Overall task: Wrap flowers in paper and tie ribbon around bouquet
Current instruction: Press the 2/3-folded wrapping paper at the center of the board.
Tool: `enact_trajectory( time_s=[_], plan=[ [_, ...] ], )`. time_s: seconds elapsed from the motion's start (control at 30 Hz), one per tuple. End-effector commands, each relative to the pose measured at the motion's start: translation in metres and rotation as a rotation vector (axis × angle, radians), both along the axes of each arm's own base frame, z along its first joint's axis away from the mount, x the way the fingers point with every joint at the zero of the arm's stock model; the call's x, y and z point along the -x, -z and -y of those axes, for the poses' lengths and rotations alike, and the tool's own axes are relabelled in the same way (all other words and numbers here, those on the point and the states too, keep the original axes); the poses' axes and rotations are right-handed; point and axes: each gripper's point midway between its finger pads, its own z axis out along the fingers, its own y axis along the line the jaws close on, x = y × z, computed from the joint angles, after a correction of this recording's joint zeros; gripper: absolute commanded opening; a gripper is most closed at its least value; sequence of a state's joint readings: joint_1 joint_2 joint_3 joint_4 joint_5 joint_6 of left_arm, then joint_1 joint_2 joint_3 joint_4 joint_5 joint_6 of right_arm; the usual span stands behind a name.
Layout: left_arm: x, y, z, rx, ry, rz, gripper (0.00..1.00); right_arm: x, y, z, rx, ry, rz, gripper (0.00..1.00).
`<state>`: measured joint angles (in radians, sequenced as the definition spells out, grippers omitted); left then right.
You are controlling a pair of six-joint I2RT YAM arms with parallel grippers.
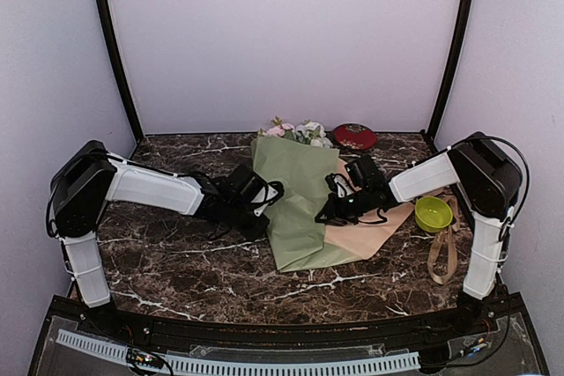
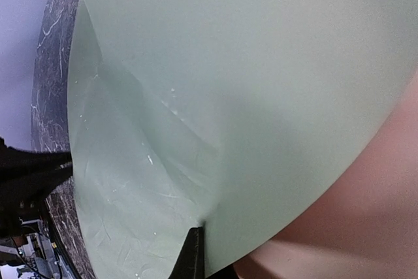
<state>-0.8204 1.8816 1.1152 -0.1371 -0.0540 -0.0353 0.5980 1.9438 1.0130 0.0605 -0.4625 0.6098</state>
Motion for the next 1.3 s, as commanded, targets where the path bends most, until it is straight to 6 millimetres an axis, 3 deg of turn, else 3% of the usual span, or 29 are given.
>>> enact_trajectory(
  time_s=[0.0,0.1,0.2,0.37,0.6,0.73,0.9,1.27],
  plan=[
    [0.021,-0.041,0.043,0.02,0.154,0.121,0.1,0.014,0.014,0.003,0.06,0.001,-0.035,0.0],
    [0.034,-0.023,0.056,-0.006,0.219,0.094,0.1,0.016,0.014,0.001,0.059,-0.002,-0.036,0.0],
    [0.047,0.001,0.051,-0.066,0.242,0.027,0.09,0.018,0.013,0.001,0.061,-0.005,-0.034,0.0],
    [0.071,0.018,0.041,-0.115,0.304,-0.033,0.08,0.019,0.012,0.002,0.063,-0.005,-0.034,0.0],
    [0.101,0.018,0.034,-0.142,0.431,-0.056,0.07,0.02,0.015,0.002,0.066,-0.006,-0.04,0.0],
    [0.123,0.028,0.023,-0.197,0.523,-0.135,0.07,0.021,0.015,0.002,0.066,-0.008,-0.038,0.0],
    [0.149,0.031,0.033,-0.183,0.617,-0.154,0.08,0.021,0.016,0.003,0.067,-0.006,-0.036,0.0],
    [0.163,0.016,0.039,-0.208,0.68,-0.13,0.07,0.023,0.016,0.003,0.065,-0.006,-0.038,0.0]
  ],
)
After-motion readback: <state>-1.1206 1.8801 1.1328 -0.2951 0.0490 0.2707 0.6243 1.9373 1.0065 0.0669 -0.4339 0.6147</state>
